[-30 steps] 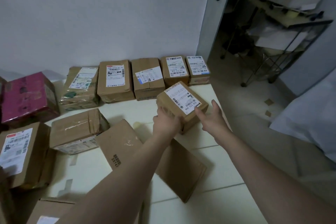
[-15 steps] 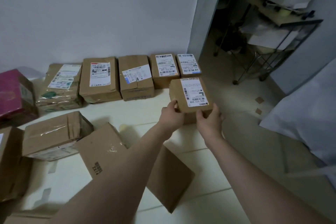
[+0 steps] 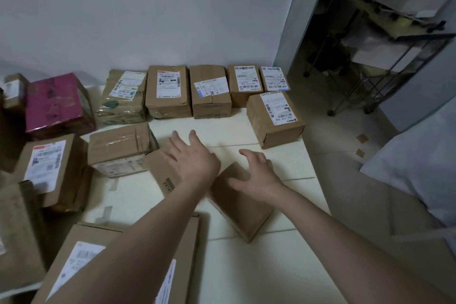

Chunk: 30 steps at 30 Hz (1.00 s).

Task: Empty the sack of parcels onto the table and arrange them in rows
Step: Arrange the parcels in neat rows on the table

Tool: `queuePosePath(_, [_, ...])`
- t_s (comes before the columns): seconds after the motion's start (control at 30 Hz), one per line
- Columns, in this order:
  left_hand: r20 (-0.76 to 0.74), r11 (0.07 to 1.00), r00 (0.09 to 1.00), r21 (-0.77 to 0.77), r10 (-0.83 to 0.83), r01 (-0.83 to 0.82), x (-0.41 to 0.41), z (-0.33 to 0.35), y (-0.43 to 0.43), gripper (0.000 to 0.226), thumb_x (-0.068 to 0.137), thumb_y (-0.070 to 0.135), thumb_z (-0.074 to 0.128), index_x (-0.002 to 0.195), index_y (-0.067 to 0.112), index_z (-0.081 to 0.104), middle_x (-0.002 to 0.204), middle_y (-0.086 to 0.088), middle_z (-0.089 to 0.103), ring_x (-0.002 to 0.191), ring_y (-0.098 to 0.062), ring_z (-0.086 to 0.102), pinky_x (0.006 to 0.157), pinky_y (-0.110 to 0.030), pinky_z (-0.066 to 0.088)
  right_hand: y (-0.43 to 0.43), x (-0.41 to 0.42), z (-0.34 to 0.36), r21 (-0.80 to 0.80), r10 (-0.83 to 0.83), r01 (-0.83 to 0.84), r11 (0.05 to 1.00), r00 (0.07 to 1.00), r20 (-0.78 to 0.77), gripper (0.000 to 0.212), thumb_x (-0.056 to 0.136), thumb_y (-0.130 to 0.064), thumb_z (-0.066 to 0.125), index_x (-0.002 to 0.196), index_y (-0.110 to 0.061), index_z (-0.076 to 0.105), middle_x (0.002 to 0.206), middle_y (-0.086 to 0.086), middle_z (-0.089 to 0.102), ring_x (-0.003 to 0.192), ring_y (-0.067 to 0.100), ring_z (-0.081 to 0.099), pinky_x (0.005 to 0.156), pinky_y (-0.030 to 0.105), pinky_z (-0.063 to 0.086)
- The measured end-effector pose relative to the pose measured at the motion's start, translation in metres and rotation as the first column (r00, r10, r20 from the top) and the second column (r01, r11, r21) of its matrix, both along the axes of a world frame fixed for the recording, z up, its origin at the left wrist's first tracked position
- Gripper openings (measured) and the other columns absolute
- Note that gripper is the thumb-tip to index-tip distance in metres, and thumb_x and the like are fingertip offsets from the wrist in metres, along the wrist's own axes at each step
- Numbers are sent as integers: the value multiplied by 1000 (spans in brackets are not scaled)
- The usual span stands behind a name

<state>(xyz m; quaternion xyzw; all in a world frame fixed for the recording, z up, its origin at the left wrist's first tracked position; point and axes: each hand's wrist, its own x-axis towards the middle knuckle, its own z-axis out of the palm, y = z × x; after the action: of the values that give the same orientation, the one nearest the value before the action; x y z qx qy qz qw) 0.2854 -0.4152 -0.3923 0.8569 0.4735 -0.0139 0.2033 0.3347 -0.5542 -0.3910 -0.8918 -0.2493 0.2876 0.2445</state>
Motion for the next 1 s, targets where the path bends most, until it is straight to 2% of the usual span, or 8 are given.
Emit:
queuePosePath(0.13, [-126,956,972,-197,198,-220,-31,4,8,104,76,50,72,152,21,8,157,-26,-11,146,-42,-7,114,-66,9,14,-45,-10,-431,285,-244,869,958,31,128,70,-50,78,151,-30,-18,158,7,-28,146,40,-7,112,66,14])
queuePosePath(0.3, [-46,837,921,-401,388,-373,-57,12,12,107,69,45,81,149,24,12,139,-23,29,129,-37,33,101,-44,36,6,-36,-18,-155,-126,146,977,984,129,97,65,-42,78,137,-26,16,144,4,14,131,28,28,105,46,33])
queuePosePath(0.4, [182,777,870,-558,458,-292,-63,3,18,95,61,47,81,137,29,27,129,-17,40,115,-34,42,96,-42,43,-2,-16,0,216,-409,513,831,826,-389,74,77,-30,78,132,-26,29,134,1,41,115,22,50,85,36,50])
queuePosePath(0.5, [279,701,849,-699,448,-140,-69,2,20,108,56,56,80,143,39,19,131,-13,41,111,-32,48,97,-45,50,-9,-4,8,261,-381,746,613,568,-730,41,90,-25,64,129,-21,49,117,3,66,99,19,65,67,32,55])
queuePosePath(0.63, [275,718,889,-691,367,-82,-79,-8,21,112,64,56,79,150,42,9,137,-12,34,121,-33,45,102,-46,46,-19,-10,-5,79,-494,637,767,665,-560,35,101,-35,45,132,-20,54,126,-4,59,121,22,54,107,48,42])
queuePosePath(0.8, [277,713,889,-697,365,-75,-77,-9,24,109,65,55,79,150,42,12,136,-12,34,120,-34,45,103,-46,45,-7,-14,-5,128,-532,575,808,806,-259,48,101,-39,44,144,-20,39,140,1,51,122,23,50,98,37,43])
queuePosePath(0.9, [286,741,895,-667,344,-71,-76,-8,21,114,60,58,80,150,40,13,136,-13,34,123,-35,43,104,-48,44,5,-24,-4,0,-306,307,952,951,50,88,83,-58,62,150,-25,15,148,3,24,134,28,28,107,45,37])
queuePosePath(1.0, [285,742,892,-666,351,-79,-75,-11,22,102,66,55,76,149,42,18,132,-11,34,121,-33,43,104,-47,44,12,-32,-9,-94,-185,203,975,968,168,102,72,-48,78,147,-26,12,142,4,15,132,28,27,103,43,41])
